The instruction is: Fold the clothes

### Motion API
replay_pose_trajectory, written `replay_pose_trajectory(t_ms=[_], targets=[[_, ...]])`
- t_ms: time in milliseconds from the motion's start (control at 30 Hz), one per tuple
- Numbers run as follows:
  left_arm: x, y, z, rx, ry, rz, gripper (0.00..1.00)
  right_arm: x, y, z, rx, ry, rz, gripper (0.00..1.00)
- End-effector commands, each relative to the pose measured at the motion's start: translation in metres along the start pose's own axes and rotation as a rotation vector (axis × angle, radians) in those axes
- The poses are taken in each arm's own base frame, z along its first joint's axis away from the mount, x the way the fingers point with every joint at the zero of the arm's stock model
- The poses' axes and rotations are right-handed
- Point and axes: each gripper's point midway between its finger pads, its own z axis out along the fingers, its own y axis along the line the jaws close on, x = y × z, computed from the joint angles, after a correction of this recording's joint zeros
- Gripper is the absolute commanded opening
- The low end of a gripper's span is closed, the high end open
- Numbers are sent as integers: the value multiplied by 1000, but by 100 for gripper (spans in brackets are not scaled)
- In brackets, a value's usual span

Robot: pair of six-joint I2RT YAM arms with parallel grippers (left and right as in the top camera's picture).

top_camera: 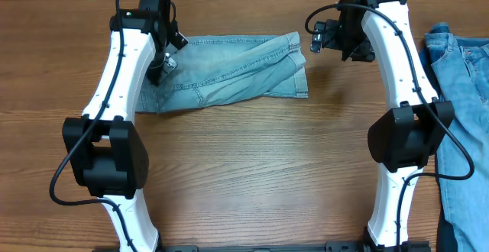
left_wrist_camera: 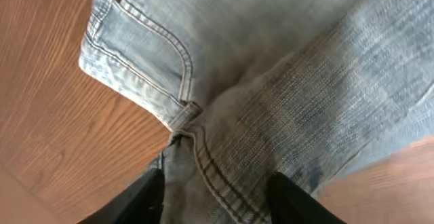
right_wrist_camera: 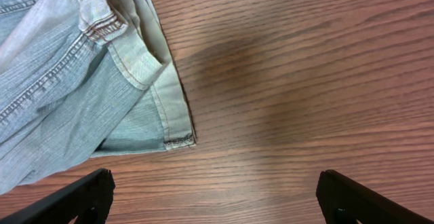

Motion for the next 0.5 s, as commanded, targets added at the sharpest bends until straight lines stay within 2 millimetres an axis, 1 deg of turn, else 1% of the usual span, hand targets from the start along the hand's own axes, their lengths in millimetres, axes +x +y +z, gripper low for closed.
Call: replay_pose_trajectory(t_ms=[0,33,67,133,267,333,400,467], targets=[[-3,11,-44,-13,-113,90,62,-6,1,-11,-11,-38,9,100],[-1,8,-48,-3,-116,131,71,-6,1,-11,-11,-38,9,100],[4,5,-49,7,-98,176,75,-6,1,-11,-11,-38,9,100],[8,2,-48,21,-85,214,78,-6,1,-11,-11,-38,9,100],[9,4,-47,21,-85,223,79,-6,1,-11,-10,-38,9,100],[5,13,-45,-4,-107,222,78,-6,1,-11,-11,-38,9,100],[-7,25,-43,-52,-153,221,78,-6,1,-11,-11,-38,9,100],[-9,28,-42,-66,-165,245,79,-6,1,-11,-11,-38,9,100]])
